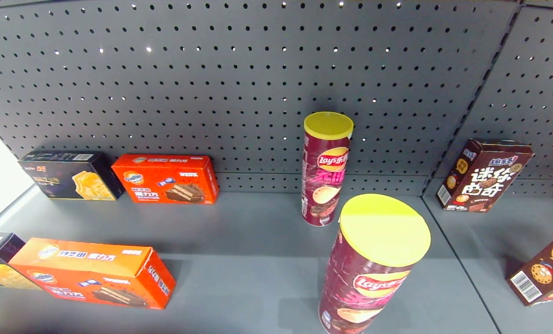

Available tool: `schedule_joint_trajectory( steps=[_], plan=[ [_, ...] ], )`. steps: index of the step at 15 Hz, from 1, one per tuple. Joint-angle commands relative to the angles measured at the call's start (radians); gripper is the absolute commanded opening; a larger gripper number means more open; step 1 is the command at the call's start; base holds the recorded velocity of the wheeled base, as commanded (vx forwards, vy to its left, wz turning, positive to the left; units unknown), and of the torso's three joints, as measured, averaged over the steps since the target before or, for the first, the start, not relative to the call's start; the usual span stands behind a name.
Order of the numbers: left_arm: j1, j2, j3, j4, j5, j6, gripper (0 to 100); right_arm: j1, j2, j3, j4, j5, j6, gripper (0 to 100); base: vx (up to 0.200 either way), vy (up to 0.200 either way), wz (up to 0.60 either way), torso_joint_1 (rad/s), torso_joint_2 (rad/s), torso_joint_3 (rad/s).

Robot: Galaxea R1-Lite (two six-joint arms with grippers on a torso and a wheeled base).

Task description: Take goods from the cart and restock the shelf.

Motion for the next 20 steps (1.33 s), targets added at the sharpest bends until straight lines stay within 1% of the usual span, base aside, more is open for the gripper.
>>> schedule_joint_trajectory(
  steps=[1, 4, 5, 11, 12, 14, 15, 17, 18, 19, 20],
  plan=[
    [0.001, -0.001, 0.006, -0.002, -0.044, -0.012, 100, 0.0, 0.001, 0.0, 0.001, 0.003, -0.001, 100, 0.0, 0.0, 0.0, 0.0, 0.0, 0.0],
    [0.001, -0.001, 0.006, -0.001, -0.033, -0.004, 100, 0.0, 0.001, 0.003, -0.007, -0.002, -0.001, 100, 0.0, 0.0, 0.0, 0.0, 0.0, 0.0],
    [0.001, -0.001, 0.006, -0.002, -0.035, -0.015, 100, 0.0, 0.001, 0.003, -0.007, -0.003, -0.001, 100, 0.0, 0.0, 0.0, 0.0, 0.0, 0.0],
    [0.001, -0.001, 0.006, -0.002, -0.033, -0.018, 100, 0.0, 0.001, 0.003, -0.006, -0.014, 0.016, 100, 0.0, 0.0, 0.0, 0.0, 0.0, 0.0],
    [0.071, -0.03, 0.006, -0.002, -0.027, -0.018, 100, 0.0, 0.001, 0.001, -0.001, -0.008, 0.015, 100, 0.0, 0.0, 0.0, 0.0, 0.0, 0.0],
    [0.057, -0.064, 0.006, -0.002, -0.024, -0.021, 100, 0.0, 0.001, 0.003, -0.004, -0.009, 0.016, 100, 0.0, 0.0, 0.0, 0.0, 0.0, 0.0],
    [0.057, -0.075, 0.006, -0.001, -0.021, -0.029, 100, 0.0, 0.001, 0.001, -0.004, -0.006, 0.016, 100, 0.0, 0.0, 0.0, 0.0, 0.0, 0.0],
    [0.057, -0.076, 0.006, -0.002, -0.021, -0.032, 100, 0.0, 0.001, -0.01, -0.016, -0.015, 0.012, 100, 0.0, 0.0, 0.0, 0.0, 0.0, 0.0],
    [0.057, -0.076, 0.006, -0.002, -0.021, -0.03, 100, -0.009, 0.041, -0.109, -0.021, -0.017, 0.018, 100, 0.0, 0.0, 0.0, 0.0, 0.0, 0.0],
    [0.057, -0.076, 0.006, -0.002, -0.021, -0.032, 100, -0.003, 0.138, -0.206, -0.009, -0.009, 0.03, 100, 0.0, 0.0, 0.0, 0.0, 0.0, 0.0],
    [0.057, -0.076, 0.006, -0.002, -0.021, -0.032, 100, 0.001, 0.169, -0.269, -0.004, 0.0, 0.03, 100, 0.0, 0.0, 0.0, 0.0, 0.0, 0.0]
  ],
)
